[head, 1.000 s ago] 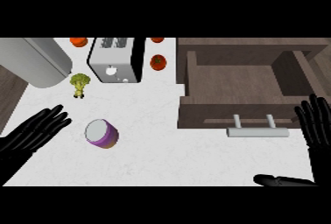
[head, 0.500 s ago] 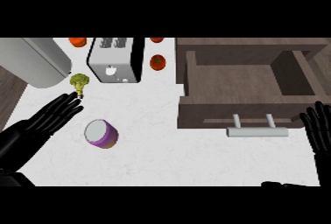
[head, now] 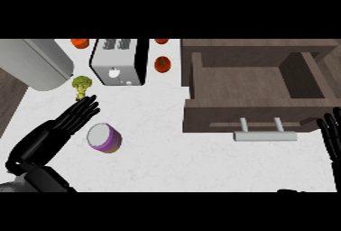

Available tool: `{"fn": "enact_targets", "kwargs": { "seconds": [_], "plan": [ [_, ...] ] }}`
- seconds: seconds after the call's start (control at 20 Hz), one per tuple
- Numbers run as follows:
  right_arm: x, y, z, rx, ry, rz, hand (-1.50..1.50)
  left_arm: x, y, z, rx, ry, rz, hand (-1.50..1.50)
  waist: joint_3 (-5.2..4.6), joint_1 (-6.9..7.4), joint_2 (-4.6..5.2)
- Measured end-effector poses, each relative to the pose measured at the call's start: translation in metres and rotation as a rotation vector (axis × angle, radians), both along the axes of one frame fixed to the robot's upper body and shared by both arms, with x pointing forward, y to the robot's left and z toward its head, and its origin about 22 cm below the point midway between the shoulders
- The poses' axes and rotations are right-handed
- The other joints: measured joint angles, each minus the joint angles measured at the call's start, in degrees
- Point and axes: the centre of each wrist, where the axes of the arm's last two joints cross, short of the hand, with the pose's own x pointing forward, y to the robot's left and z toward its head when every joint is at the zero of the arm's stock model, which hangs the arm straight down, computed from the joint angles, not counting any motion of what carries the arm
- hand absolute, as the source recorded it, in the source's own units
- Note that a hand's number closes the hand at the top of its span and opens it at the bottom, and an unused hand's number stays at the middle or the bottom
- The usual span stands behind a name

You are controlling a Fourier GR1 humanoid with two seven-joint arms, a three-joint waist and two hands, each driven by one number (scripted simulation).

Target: Pick up the can, place it into the drawer and close the drawer

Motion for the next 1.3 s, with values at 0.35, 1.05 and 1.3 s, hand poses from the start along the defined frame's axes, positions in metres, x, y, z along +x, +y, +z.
{"fn": "enact_targets", "kwargs": {
  "seconds": [0.35,1.05,1.3],
  "plan": [
    [0.0,-0.004,-0.004,-0.009,0.003,0.001,-1.5,0.005,0.0,-0.029,0.013,0.002,0.026,-1.5,-0.01,0.03,0.0],
    [0.002,-0.003,-0.002,-0.005,0.0,0.005,-1.5,0.014,0.035,-0.083,0.039,0.027,0.064,-1.5,-0.01,-0.01,0.02],
    [-0.002,-0.003,-0.005,-0.008,0.0,0.006,-1.5,0.017,0.044,-0.098,0.063,0.032,0.082,-1.5,-0.01,-0.08,0.02]
  ]
}}
